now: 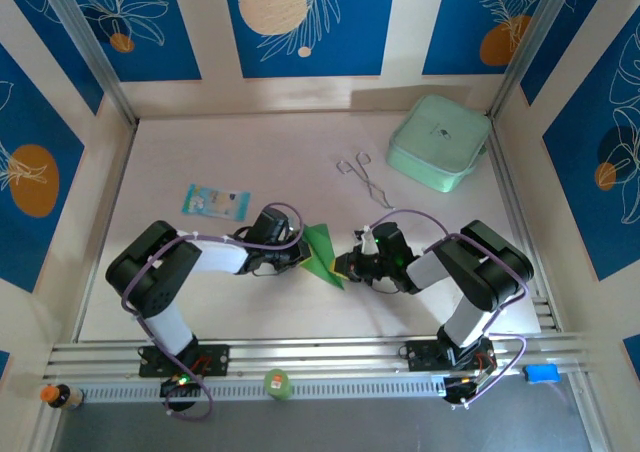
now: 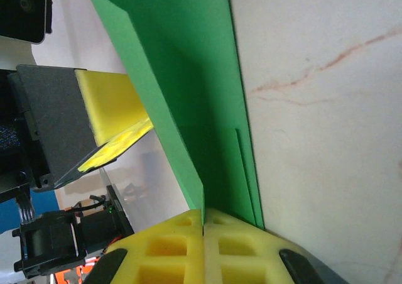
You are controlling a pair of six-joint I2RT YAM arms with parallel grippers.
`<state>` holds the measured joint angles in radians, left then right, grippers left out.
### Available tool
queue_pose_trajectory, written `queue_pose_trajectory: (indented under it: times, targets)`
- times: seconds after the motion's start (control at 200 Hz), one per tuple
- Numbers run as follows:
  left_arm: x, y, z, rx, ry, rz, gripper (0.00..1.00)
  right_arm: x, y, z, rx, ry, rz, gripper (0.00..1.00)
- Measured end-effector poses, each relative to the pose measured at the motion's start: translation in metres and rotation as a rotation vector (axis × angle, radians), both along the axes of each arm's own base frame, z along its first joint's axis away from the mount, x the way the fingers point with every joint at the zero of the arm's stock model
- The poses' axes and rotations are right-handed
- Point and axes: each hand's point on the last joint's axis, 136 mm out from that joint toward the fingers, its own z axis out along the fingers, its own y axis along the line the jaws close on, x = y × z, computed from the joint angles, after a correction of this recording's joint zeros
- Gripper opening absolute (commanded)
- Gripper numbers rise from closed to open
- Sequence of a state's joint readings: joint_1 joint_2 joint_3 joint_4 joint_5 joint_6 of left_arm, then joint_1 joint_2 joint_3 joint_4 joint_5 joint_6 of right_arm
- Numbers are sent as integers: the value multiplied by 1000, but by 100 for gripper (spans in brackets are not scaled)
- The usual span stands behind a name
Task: Fold a paper plane with a square sheet of paper (pick it up from the middle)
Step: Fourth fold the wing at the center of the table.
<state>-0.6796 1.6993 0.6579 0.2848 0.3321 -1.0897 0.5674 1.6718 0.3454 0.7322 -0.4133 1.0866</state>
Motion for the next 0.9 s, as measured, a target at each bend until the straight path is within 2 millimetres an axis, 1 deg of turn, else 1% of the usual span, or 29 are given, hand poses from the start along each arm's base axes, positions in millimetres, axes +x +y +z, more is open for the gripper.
queue_pose_trajectory:
  times: [0.21,0.53,0.63,0.775,0.9]
  targets:
    - [0,0,0,9,-4,-12,3,1,-1,1,6,3,0,1]
    - [2,-2,3,21,-23,-36,8,-1,0,-2,35,40,7,1]
    - [5,-5,9,16,-43,-45,9,-1,1,-1,49,49,9,1]
    - [8,-8,24,-7,-87,-56,9,0,0,-1,55,56,7,1]
    - [10,-14,31,-31,-105,-67,9,0,0,-1,60,65,3,1]
